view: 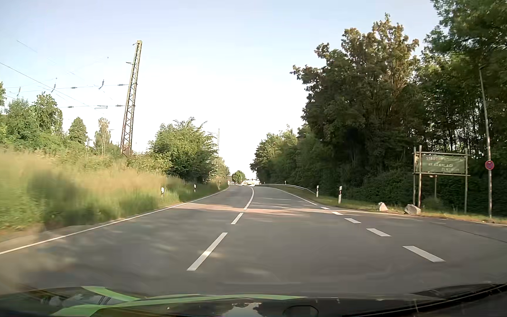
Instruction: Follow the waypoints while adhering to traffic rules and regulations
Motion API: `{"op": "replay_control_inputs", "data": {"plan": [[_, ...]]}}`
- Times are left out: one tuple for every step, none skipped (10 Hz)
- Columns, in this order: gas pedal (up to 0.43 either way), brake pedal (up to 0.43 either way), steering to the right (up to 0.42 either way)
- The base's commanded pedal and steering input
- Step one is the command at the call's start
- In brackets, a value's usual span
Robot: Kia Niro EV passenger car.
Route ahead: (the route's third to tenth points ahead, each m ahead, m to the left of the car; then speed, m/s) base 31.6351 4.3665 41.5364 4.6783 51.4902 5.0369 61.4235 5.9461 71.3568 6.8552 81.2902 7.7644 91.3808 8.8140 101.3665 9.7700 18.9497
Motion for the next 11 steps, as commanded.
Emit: {"op": "replay_control_inputs", "data": {"plan": [[0.157, 0.0, -0.005], [0.118, 0.0, -0.005], [0.039, 0.0, -0.005], [0.0, 0.0, -0.006], [0.0, 0.0, -0.006], [0.0, 0.0, -0.006], [0.0, 0.0, -0.006], [0.0, 0.0, -0.006], [0.0, 0.0, -0.006], [0.0, 0.0, -0.006], [0.0, 0.0, -0.006]]}}
